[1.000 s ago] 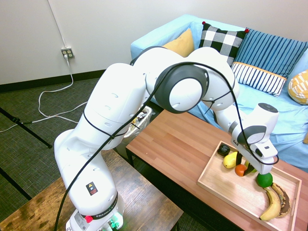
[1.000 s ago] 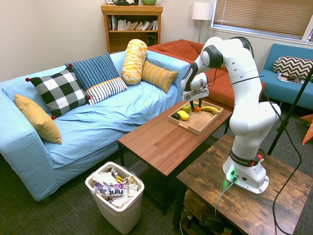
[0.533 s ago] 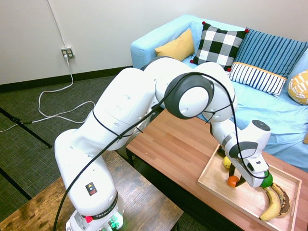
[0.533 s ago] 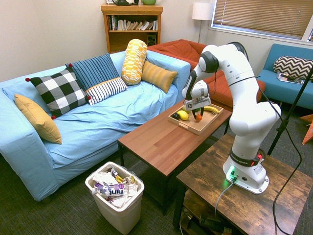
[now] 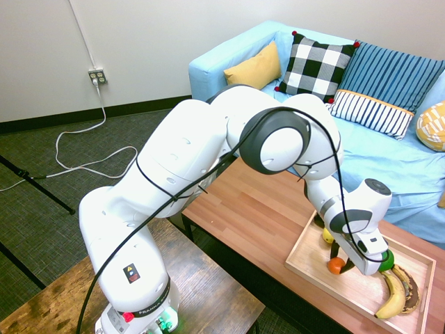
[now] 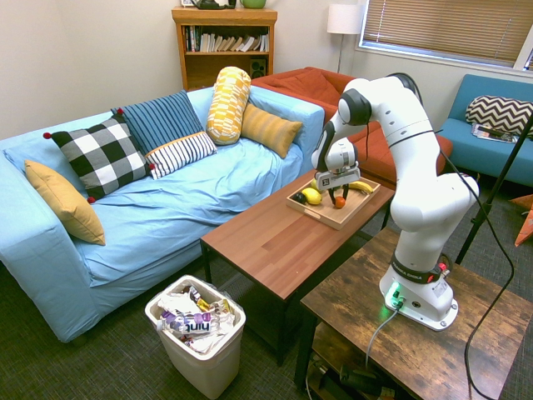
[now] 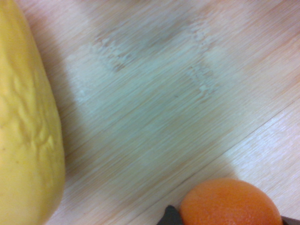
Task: Put the tangerine in the tray
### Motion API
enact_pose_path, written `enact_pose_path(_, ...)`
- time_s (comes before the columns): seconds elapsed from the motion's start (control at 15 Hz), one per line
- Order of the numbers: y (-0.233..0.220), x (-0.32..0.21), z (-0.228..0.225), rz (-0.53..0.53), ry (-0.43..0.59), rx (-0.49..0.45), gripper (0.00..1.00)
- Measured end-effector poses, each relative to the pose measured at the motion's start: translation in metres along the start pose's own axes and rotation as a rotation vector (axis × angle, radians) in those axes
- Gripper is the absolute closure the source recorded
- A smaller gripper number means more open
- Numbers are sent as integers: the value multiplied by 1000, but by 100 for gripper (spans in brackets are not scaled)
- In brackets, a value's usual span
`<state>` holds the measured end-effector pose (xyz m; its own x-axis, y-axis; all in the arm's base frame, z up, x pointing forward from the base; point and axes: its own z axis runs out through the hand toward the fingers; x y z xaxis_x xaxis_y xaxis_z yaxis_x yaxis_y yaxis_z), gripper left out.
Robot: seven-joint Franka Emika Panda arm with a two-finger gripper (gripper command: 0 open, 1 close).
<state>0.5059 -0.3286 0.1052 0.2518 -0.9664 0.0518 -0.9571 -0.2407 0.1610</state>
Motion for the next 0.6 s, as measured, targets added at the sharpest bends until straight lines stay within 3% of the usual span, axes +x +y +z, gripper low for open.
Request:
enact_pose_path(0.27, 2, 5, -8, -2, 13, 12, 0)
enact_pose_path(0.6, 9, 9, -54, 12, 43, 60, 0)
